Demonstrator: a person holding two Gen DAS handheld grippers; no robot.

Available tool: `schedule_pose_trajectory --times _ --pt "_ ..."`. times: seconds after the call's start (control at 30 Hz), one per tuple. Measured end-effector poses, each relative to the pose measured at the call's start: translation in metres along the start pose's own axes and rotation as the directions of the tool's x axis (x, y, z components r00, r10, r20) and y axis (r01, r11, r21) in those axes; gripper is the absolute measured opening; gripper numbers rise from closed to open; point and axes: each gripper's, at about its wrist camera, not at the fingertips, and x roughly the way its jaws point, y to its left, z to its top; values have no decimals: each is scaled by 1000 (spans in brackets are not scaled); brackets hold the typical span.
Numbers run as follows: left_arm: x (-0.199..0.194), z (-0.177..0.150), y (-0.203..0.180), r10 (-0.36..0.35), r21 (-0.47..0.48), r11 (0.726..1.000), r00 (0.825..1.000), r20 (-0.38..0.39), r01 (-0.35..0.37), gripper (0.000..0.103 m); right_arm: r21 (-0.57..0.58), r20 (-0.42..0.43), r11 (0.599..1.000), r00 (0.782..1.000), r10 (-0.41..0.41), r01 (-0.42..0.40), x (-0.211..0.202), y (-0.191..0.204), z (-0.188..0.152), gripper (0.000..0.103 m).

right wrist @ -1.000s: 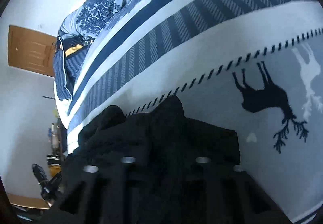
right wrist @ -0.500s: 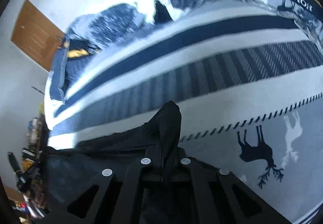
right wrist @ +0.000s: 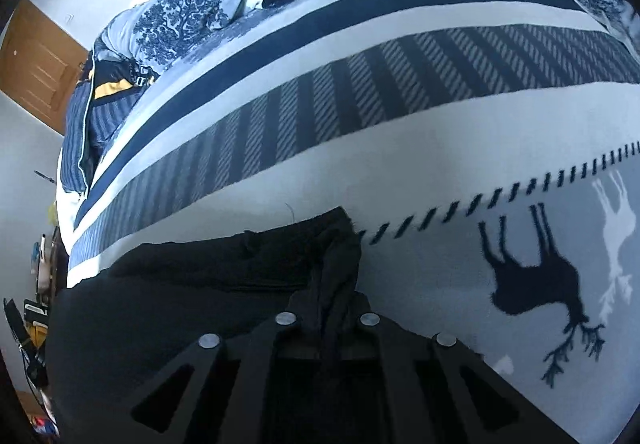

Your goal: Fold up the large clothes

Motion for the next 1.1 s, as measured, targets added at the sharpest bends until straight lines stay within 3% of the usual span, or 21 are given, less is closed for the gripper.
schedule_pose_trajectory --times 0.03,0.13,0.17,0.2,0.27,0.4,0.47,0.53,0.63,0.7,0.8,0.9,1.0,1.1 --pt "-10 2 6 17 -7 1000 1000 24 -17 5 11 4 999 999 -34 33 -7 -2 1 11" --pt "-57 2 23 60 -49 997 990 125 -54 35 25 85 995 991 -101 99 -52 -1 0 33" --pt "-79 0 24 55 -49 998 985 165 -47 49 27 121 994 987 -107 105 -71 4 -5 55" --pt "-97 -4 21 38 -50 998 979 203 -28 61 17 152 996 984 -88 87 -85 11 -9 69" --pt "-122 -10 10 -3 -42 999 969 245 14 72 -45 191 999 981 16 -7 -115 40 -25 69" --pt "-132 -29 -48 -76 82 995 978 195 61 74 -180 117 972 978 173 -150 -119 109 -57 69" --pt "-113 -36 -82 -34 173 985 989 142 9 74 -262 83 955 983 166 -140 -105 146 -75 69" --pt "-89 -38 -98 13 199 980 996 89 -31 74 -334 37 935 989 140 -120 -80 176 -88 69" --pt "-46 -40 -97 125 202 971 992 37 -129 74 -401 30 916 999 23 -9 -39 187 -94 70" --pt "-23 -42 -72 106 119 987 994 -9 -105 77 -380 33 925 999 -22 33 -21 172 -86 70" --pt "-5 -44 -33 36 -20 999 999 -33 -37 77 -275 42 961 999 -17 28 -22 125 -70 70" --pt "6 -48 -12 26 -77 997 999 -38 -28 79 -205 59 977 997 -41 52 -23 79 -53 70" --pt "15 -58 2 7 -134 991 999 -39 -12 82 -106 66 985 990 -127 134 -20 29 -50 70" --pt "23 -63 6 -3 -157 988 1000 -31 -2 84 -30 68 998 997 -47 50 -14 -8 -60 75"
